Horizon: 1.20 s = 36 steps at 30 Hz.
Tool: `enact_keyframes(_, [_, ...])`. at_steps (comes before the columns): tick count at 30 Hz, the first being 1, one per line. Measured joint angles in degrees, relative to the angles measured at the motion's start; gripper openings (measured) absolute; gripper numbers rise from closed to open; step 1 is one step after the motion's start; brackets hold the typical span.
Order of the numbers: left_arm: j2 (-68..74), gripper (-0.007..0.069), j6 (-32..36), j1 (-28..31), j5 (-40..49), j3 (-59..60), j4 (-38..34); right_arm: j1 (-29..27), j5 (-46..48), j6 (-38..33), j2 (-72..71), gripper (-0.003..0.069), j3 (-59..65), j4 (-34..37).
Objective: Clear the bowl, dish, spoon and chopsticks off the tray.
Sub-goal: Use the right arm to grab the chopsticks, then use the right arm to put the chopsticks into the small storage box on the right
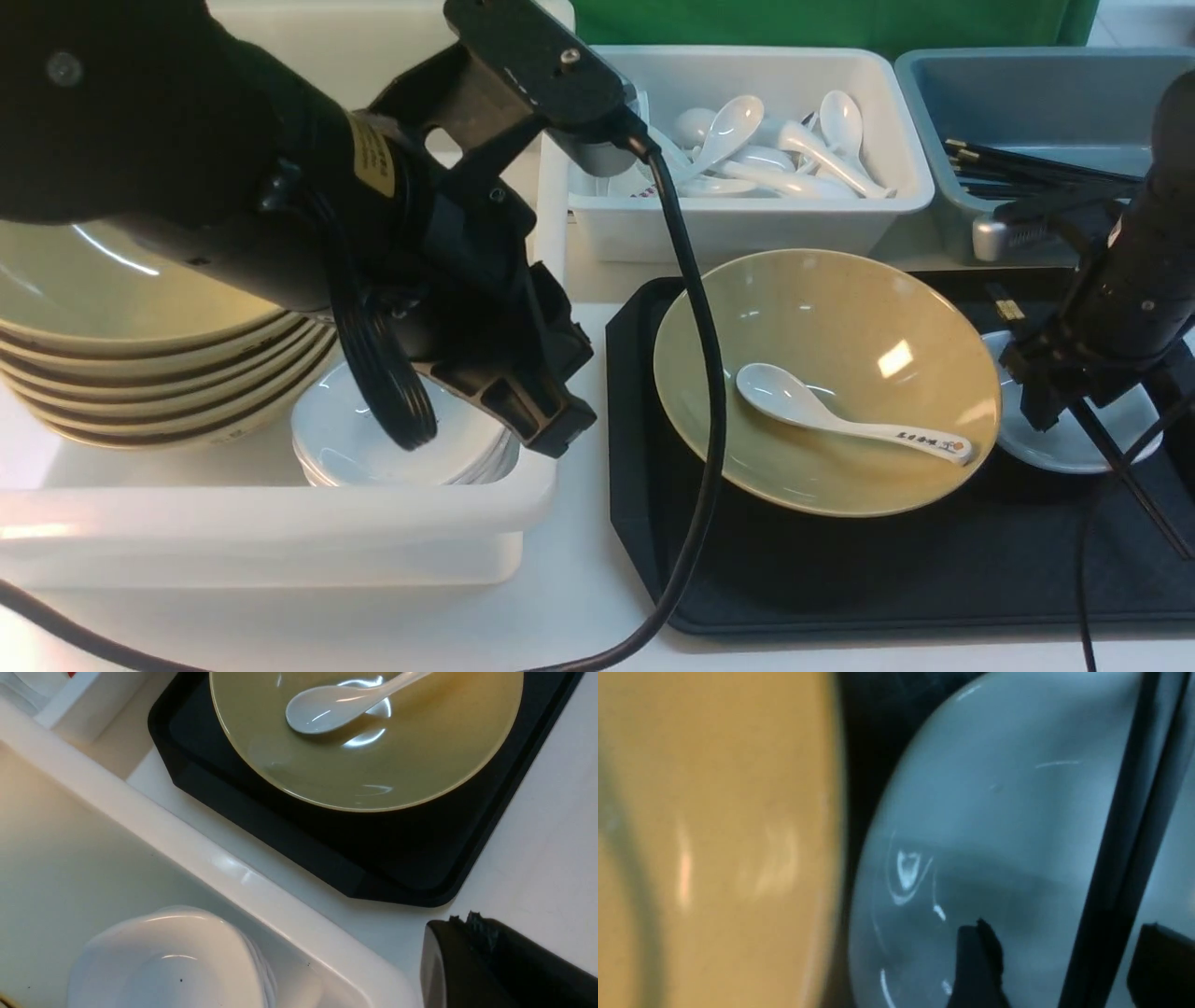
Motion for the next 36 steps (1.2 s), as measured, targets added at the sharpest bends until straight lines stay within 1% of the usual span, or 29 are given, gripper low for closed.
enact_keyframes(1, [0.0, -0.0011, 0.0, 0.0, 0.0, 0.0, 0.0, 0.0, -0.07, 0.0, 0.12, 0.0423, 0.0, -0.06])
enact_keyframes(9, [0.0, -0.0011, 0.0, 0.0, -2.26, 0.0, 0.0, 0.0, -1.22, 1.01, 0.44, 0.0165, -0.35, -0.48])
enact_keyframes(10, [0.0, -0.0011, 0.0, 0.0, -2.31, 0.0, 0.0, 0.0, -1.22, 1.06, 0.44, 0.0148, -0.39, -0.47])
enact_keyframes(16, [0.0, -0.0011, 0.0, 0.0, -2.31, 0.0, 0.0, 0.0, 0.48, 2.0, 0.44, 0.0144, -1.56, -1.14])
enact_keyframes(21, [0.0, -0.0011, 0.0, 0.0, -2.26, 0.0, 0.0, 0.0, 5.81, 2.58, -2.79, 0.0144, -5.17, -1.99])
enact_keyframes(25, [0.0, -0.0011, 1.65, 0.0, -3.02, 0.0, 0.0, -0.07, 11.77, 2.57, -7.66, 0.0144, -10.16, -1.99])
enact_keyframes(26, [0.0, -0.0011, 1.79, 0.0, -3.1, 0.0, 0.0, -0.07, 11.99, 2.59, -7.99, 0.0144, -10.45, -1.99])
enact_keyframes(28, [0.0, -0.0011, 2.58, 0.0, -4.93, 0.0, -0.33, -0.07, 13.65, 2.64, -9.27, 0.0144, -15.1, -1.99])
enact_keyframes(30, [0.06, -0.0011, 2.77, 0.0, -5.66, 0.0, -0.52, -0.07, 13.83, 2.64, -9.26, 0.0144, -17.26, -2.05])
enact_keyframes(32, [0.95, -0.0011, 2.77, 0.0, -6.19, -0.96, -0.64, -0.64, 14.2, 2.64, -8.4, 0.0144, -24.35, -1.94])
enact_keyframes(34, [2.06, -0.0011, 2.77, 0.0, -6.19, -2.36, -0.64, -1.14, 13.79, 2.47, -7.39, 0.0144, -27.31, -1.94])
enact_keyframes(35, [3.78, -0.0011, 2.25, 0.0, -6.19, -4.58, -0.64, -1.96, 12.5, 1.59, -5.36, 0.0144, -33.01, -1.94])
enact_keyframes(36, [4.26, -0.0011, 2.04, 0.0, -6.19, -5.19, -0.64, -2.09, 12.27, 1.43, -5.07, 0.0144, -33.64, -1.94])
